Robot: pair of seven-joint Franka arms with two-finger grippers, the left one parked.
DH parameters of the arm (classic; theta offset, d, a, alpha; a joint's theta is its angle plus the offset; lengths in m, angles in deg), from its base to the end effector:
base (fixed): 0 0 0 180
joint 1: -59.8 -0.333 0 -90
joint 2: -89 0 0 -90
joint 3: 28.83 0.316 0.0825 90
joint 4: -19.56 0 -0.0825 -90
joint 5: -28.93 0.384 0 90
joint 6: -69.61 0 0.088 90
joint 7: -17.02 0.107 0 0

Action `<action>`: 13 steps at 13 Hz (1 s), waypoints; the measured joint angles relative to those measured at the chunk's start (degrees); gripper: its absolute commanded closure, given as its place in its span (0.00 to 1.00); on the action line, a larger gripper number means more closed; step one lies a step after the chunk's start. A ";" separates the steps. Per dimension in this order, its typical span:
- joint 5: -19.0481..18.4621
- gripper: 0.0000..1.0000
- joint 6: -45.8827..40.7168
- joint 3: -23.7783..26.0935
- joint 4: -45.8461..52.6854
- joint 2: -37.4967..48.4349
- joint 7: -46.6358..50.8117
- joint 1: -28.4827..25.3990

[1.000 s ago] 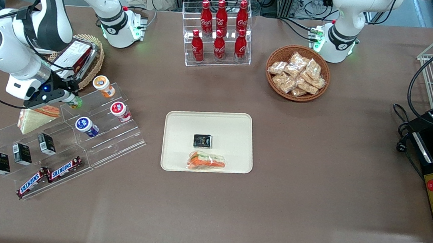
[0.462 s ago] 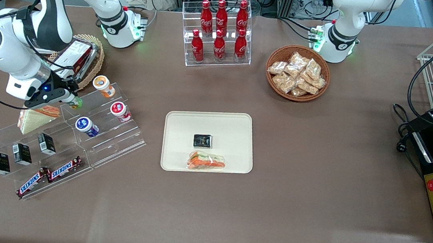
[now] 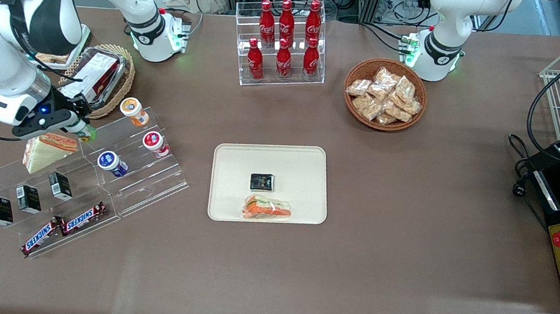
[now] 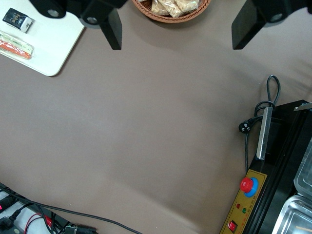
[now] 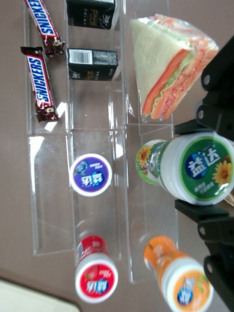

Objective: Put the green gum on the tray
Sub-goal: 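Lift the green gum bottle out of the rack toward the cream tray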

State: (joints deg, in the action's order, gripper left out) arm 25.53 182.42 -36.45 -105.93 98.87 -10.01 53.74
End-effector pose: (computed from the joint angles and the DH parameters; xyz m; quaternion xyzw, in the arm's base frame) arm 0.4916 -0.0190 0.4549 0.9719 0.2334 -0.0282 0.0090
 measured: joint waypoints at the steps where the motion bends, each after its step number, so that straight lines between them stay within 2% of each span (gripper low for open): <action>1: 0.25 0.60 -1.70 0.20 1.25 0.00 2.67 -1.20; 6: 5.33 0.60 -4.76 6.50 5.01 -0.58 21.14 -6.03; 9: 5.97 0.60 -4.50 9.56 7.01 -4.28 33.75 -10.27; 13: 6.26 0.60 0.66 15.24 10.07 -13.29 46.20 -12.18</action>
State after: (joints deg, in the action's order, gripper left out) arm 31.79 183.08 -21.20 -95.86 85.58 36.19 41.56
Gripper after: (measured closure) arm 0.410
